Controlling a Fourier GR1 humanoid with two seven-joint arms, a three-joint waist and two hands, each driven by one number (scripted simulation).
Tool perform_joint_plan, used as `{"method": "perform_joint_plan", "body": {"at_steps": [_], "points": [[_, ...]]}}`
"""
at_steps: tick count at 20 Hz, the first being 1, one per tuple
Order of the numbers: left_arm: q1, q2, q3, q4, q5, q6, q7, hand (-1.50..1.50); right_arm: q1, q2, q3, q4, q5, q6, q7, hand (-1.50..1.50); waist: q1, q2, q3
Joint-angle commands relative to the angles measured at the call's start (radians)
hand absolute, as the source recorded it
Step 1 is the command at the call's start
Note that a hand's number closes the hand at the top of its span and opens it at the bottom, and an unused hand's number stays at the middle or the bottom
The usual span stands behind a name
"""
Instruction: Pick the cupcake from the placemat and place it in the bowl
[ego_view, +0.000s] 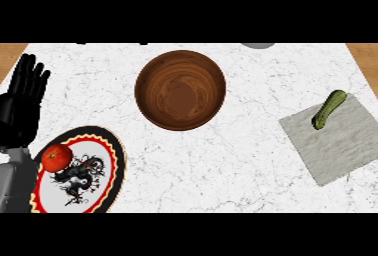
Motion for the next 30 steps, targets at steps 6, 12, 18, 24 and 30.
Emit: {"method": "perform_joint_plan", "body": {"at_steps": [6, 12, 18, 24, 30], "points": [[0.085, 0.022, 0.034, -0.026, 0.013, -0.032, -0.035, 0.0, -0.059, 0.001, -0.096, -0.276, -0.209, 0.167, -0.037, 1.5, -0.019, -0.008, -0.001], [0.057, 0.033, 0.04, -0.032, 0.03, -0.039, 0.008, 0.0, -0.267, 0.107, -0.144, -0.352, -0.432, 0.395, 0.174, 1.5, -0.011, -0.01, -0.002], [0.064, 0.003, 0.01, -0.047, 0.015, -0.033, 0.008, 0.0, -0.426, 0.27, -0.07, -0.465, -0.516, 0.451, 0.514, 1.5, -0.005, -0.008, -0.002], [0.016, 0.016, 0.031, -0.002, 0.028, -0.04, 0.014, 0.0, -0.551, 0.41, 0.044, -0.497, -0.535, 0.428, 0.749, 1.5, -0.006, -0.003, -0.002], [0.053, -0.04, -0.028, -0.095, -0.032, 0.025, 0.04, 0.0, -0.609, 0.514, 0.161, -0.424, -0.499, 0.423, 0.838, 1.5, -0.002, -0.004, -0.001]]}}
